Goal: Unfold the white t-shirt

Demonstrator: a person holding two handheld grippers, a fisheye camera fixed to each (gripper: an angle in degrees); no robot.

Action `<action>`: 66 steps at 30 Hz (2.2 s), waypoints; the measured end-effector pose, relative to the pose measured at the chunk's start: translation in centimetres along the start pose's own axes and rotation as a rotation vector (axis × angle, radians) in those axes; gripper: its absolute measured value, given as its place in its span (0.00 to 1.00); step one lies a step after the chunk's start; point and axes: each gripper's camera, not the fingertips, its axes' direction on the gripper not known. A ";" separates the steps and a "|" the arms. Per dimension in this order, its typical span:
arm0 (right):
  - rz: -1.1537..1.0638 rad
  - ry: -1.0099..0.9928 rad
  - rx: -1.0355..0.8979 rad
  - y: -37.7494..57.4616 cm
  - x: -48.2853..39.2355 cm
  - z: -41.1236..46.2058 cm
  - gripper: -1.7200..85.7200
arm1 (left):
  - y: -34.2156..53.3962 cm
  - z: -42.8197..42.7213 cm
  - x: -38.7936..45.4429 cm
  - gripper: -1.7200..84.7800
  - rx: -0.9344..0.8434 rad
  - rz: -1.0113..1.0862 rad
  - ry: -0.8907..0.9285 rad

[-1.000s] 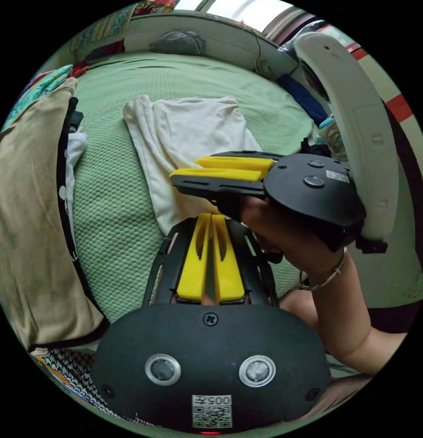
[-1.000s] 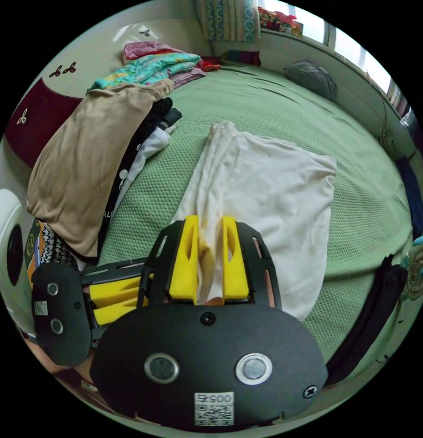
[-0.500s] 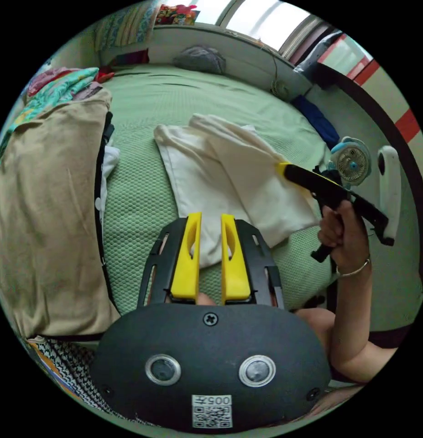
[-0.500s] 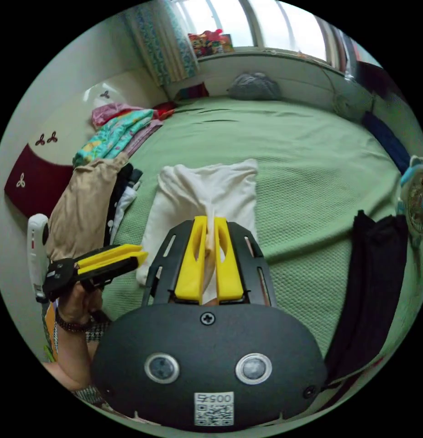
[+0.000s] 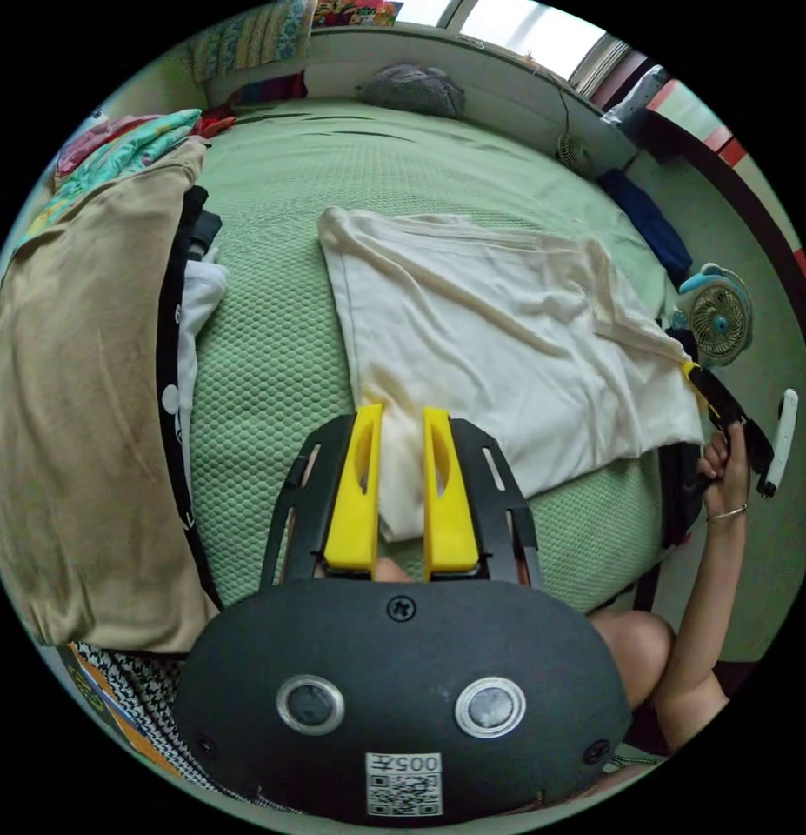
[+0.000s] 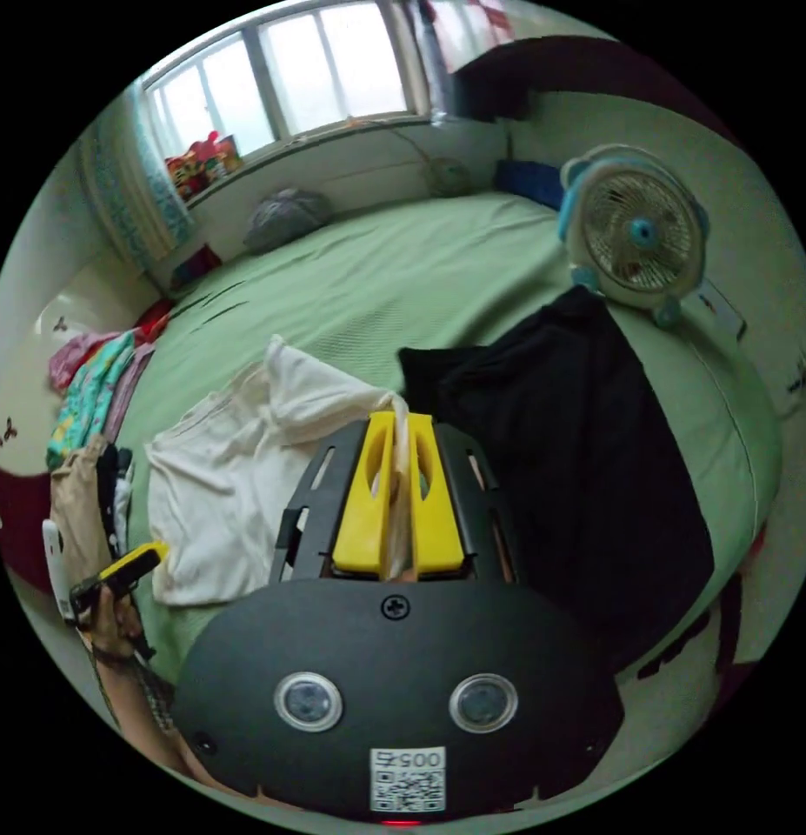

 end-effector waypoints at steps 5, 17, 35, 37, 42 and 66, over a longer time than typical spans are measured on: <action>0.084 -0.004 -0.053 -0.2 3.5 -0.5 0.08 | -0.2 0.2 0.8 0.08 -0.032 -0.008 -0.006; -0.171 -0.059 -0.124 1.4 -2.7 -1.4 0.10 | 2.0 -1.6 2.3 0.03 -0.051 0.074 -0.167; -0.468 -0.107 -0.120 5.2 -9.5 -1.3 0.18 | 5.8 -5.7 1.0 0.05 0.019 0.066 -0.036; -0.510 -0.102 -0.100 5.8 -11.1 -1.2 0.18 | 5.9 -5.8 0.8 0.05 0.020 0.065 -0.002; -0.598 -0.007 -0.065 6.6 -15.7 0.1 0.21 | 6.8 -6.9 0.9 0.05 0.061 0.086 0.016; -0.325 0.110 -0.114 -0.5 -14.7 0.0 0.13 | 11.2 -8.2 -1.4 0.02 0.076 0.093 0.097</action>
